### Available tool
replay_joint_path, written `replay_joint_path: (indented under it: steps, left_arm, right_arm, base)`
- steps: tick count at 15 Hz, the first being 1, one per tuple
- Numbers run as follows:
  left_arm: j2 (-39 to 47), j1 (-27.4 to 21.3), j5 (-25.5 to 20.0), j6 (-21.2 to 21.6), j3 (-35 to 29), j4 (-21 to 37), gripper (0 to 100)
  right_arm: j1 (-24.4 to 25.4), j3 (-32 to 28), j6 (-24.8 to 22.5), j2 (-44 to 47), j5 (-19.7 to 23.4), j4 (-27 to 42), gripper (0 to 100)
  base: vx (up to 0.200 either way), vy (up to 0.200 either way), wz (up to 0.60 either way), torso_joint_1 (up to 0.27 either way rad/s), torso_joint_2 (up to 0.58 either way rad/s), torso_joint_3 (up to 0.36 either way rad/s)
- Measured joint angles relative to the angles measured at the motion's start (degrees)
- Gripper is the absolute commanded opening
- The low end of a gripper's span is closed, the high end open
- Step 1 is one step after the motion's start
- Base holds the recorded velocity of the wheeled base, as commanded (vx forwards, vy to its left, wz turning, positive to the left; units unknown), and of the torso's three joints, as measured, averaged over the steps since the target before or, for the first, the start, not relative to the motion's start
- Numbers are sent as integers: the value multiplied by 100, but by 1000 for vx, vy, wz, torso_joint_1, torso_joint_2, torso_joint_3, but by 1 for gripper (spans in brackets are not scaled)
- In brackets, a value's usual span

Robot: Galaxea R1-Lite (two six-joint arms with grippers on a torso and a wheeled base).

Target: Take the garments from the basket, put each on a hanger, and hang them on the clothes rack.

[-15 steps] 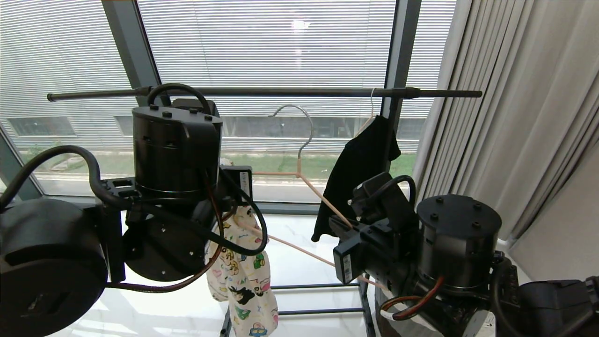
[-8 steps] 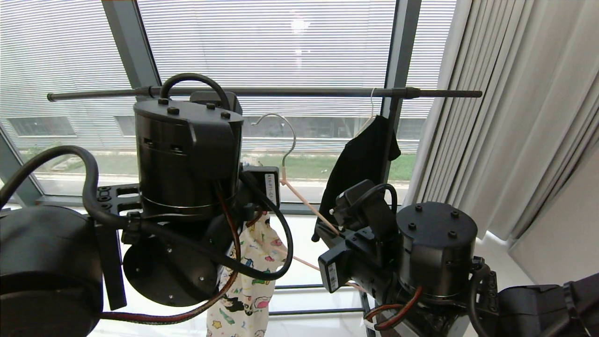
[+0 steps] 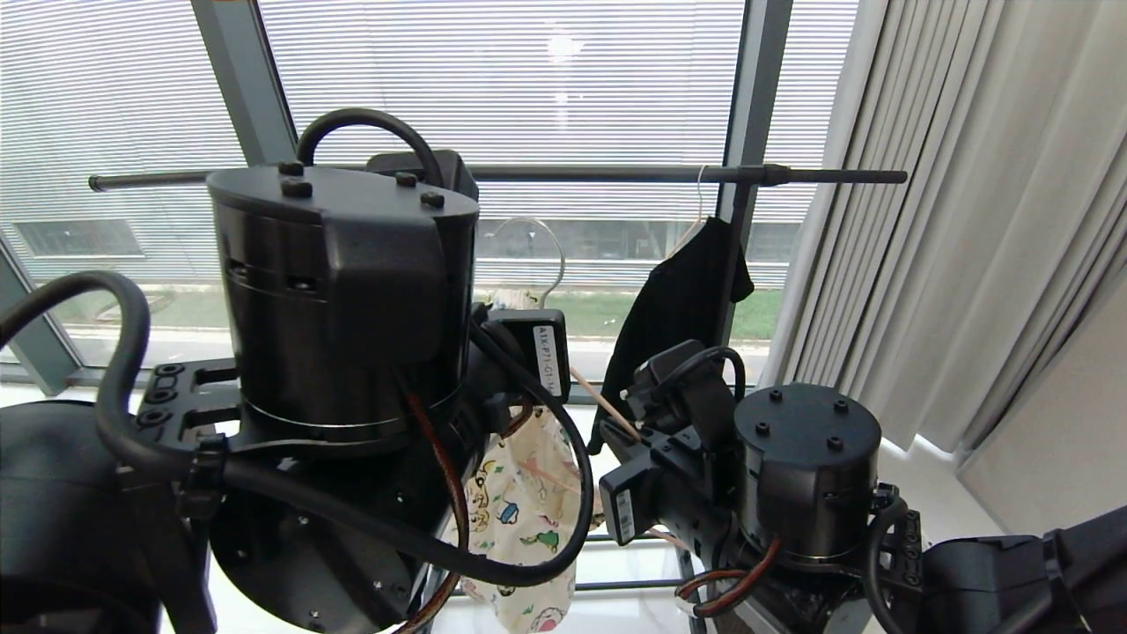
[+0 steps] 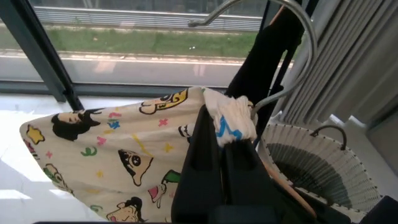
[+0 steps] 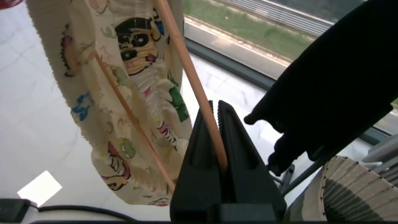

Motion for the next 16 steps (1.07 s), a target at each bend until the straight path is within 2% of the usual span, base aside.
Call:
replay_joint_path:
  steps: [1,9,11,12,14,16]
  left_arm:
    - [-24,-11,-2,-17,27,-1,100]
    - [-539,-265,0,13,560,54,100]
    - [-807,-265,-180,232,829,56,100]
    - [-1008,-258,-414,427,948,56,100]
    - [-1532,-221,-1178,1026,1246,54,100]
    - [-2105,0,-2187,1830,1697,43,100]
  right_arm:
    - [-5,0,10,-6,-22,0,0]
    - [-11,44,5,-232,-90,-310,0]
    - [-90,166,-39,-389,-87,-312,0]
    - [-134,286,-69,-483,-82,-312,0]
    - [-184,652,-145,-717,-79,-336,0]
    - [-204,1201,-321,-998,-62,-532,0]
  base:
    - [0,0,0,0,0,0]
    - [0,0,0,0,0,0]
    - [0,0,0,0,0,0]
    - [0,0,0,0,0,0]
    - [0,0,0,0,0,0]
    - [0,0,0,0,0,0]
